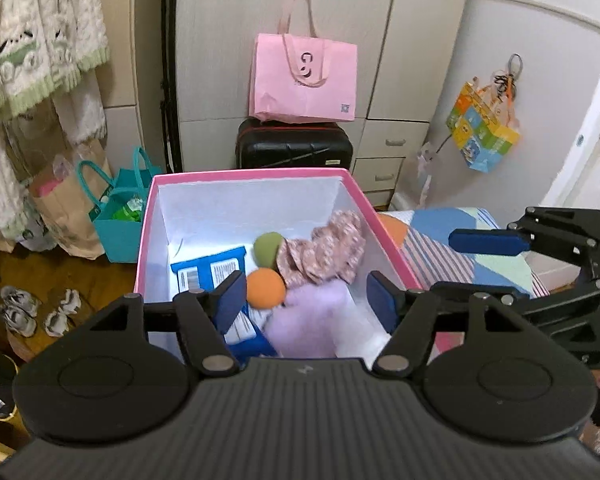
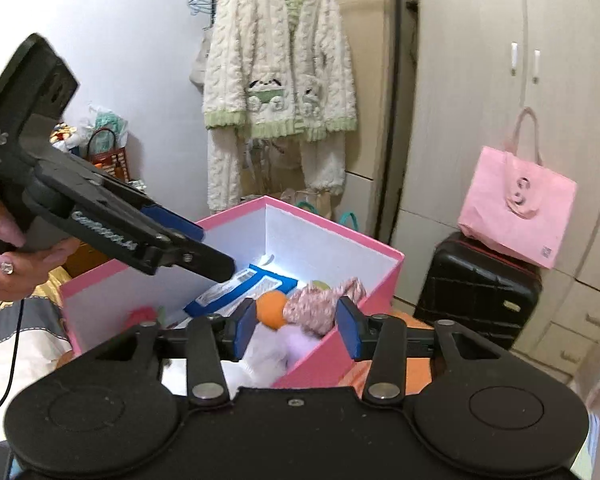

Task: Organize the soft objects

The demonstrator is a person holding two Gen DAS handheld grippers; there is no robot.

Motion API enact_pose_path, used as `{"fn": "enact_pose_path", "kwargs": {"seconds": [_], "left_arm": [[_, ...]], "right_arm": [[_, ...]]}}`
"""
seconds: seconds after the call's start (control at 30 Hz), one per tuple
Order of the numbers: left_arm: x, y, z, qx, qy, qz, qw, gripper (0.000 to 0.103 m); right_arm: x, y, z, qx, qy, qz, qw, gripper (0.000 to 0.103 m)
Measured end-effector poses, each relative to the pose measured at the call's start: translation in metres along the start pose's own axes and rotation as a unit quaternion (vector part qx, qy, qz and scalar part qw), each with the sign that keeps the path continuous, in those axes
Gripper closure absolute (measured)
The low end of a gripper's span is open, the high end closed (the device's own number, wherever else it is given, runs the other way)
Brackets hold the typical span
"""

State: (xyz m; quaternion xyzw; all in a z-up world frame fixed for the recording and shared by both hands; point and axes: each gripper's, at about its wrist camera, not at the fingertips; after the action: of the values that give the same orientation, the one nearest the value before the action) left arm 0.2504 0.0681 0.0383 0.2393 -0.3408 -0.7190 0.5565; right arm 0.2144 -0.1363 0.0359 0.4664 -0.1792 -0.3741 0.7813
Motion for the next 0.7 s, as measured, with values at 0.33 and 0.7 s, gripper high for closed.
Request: {"fn": "enact_pose_path", "kwargs": {"seconds": [0.33,0.7], "left_arm": [[0.032,-0.024,0.053,0.019,0.009,-0.031,0.9993,0.019],[0.059,-0.04,0.096,0.032,0.014,-0.041,0.9985,0.008]], "right_arm": [[-0.026,-0.015,0.052,0.015,-0.049,-0.018,0.999,0.042],[-0.043,-0.033,0.113,0.03,-0.108,-0.015,0.994,0.036]]}}
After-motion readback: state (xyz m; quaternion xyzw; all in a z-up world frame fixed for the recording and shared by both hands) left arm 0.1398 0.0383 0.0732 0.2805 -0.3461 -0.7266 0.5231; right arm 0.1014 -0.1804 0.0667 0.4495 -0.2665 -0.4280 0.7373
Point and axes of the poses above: each gripper's, at about its wrist camera, not at the fingertips, and z roughly against the way its jaws point, x to its right, y to its top, and after that the axes turned 8 degrees about y, right-handed
